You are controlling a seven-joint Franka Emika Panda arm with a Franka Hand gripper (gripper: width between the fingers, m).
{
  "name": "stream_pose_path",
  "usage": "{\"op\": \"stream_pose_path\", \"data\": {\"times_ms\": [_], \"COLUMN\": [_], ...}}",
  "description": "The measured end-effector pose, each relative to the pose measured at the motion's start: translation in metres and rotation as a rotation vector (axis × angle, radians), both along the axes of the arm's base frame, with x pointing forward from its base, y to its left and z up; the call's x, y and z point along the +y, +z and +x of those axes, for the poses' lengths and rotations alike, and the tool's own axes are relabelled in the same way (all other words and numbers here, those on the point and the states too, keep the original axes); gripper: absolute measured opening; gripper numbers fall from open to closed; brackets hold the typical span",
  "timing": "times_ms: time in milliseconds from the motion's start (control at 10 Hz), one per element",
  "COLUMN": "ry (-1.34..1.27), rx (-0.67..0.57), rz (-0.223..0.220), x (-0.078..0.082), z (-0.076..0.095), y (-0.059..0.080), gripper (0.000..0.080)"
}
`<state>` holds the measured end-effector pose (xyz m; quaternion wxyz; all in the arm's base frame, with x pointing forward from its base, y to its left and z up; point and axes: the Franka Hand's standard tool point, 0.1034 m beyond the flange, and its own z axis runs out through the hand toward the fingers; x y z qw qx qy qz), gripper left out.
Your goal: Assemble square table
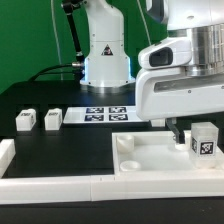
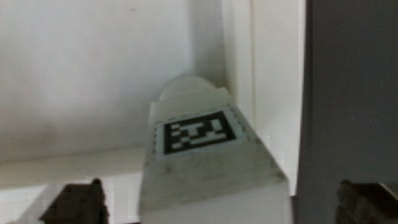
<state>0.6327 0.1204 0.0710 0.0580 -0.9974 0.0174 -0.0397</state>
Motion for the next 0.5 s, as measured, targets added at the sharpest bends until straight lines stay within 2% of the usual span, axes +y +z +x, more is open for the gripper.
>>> {"op": "stream_pose_path", "data": {"times_ms": [200, 300, 400, 500], "ry": [-0.030, -0.098, -0.187, -0.251], "rx": [0.004, 0.013, 0.023, 0.031], "rz": [0.004, 0.010, 0.015, 0.019], "x": [0.0002, -0.0009, -0.0027, -0.0034], "z": [-0.0001, -0.0006, -0.0007, -0.0007], "y": [-0.0001, -0.0007, -0.0013, -0.0013], "gripper": [0.0398, 0.0398, 0.0297, 0.0297]}}
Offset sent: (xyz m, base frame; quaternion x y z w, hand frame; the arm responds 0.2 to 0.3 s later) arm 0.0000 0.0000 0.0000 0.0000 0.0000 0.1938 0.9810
